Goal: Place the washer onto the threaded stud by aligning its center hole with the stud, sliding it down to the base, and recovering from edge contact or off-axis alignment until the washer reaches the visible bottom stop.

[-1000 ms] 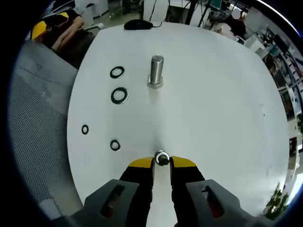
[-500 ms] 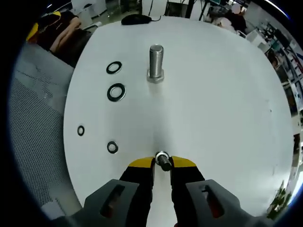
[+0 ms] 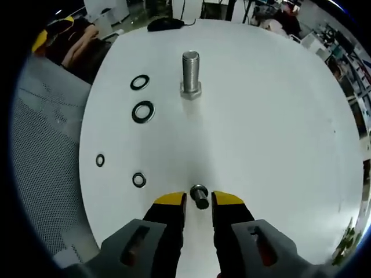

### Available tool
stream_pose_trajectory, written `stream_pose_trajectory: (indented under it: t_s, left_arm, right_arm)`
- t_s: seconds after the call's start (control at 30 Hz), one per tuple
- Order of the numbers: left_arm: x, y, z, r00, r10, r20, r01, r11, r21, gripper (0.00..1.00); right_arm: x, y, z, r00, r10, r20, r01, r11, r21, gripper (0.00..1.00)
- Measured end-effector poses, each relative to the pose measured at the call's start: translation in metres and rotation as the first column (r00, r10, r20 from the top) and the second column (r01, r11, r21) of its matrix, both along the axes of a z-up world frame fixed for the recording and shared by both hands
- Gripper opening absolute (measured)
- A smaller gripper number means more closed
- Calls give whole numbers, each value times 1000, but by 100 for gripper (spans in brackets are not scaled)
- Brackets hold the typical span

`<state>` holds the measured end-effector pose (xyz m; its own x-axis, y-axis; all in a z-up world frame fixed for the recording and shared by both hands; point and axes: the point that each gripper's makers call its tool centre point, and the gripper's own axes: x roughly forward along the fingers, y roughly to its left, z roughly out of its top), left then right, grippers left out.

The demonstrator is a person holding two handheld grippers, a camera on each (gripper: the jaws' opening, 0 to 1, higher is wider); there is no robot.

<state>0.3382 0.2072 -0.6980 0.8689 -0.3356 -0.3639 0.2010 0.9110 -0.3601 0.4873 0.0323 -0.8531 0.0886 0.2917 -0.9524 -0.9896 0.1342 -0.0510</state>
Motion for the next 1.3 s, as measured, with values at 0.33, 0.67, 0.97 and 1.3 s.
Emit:
stream_pose_trajectory:
  t_s: [0.33,0.67,0.97,1.3]
  left_arm:
    - [0,0,0,1000,1,4,-1,1000,0,24]
    - [0,0,1,1000,2,7,-2,1000,-1,24]
    - [0,0,1,1000,-1,5,1,1000,-2,24]
    - [-1,0,0,1000,3,-2,-3,1000,-9,25]
  right_arm:
    - [-6,-8,11,1000,-31,0,31,999,16,20]
    - [-19,-18,11,999,-47,-26,48,999,17,20]
    - [-48,-10,-1,997,-4,-72,4,1000,3,20]
    - [-60,7,1,996,42,-80,-41,999,15,20]
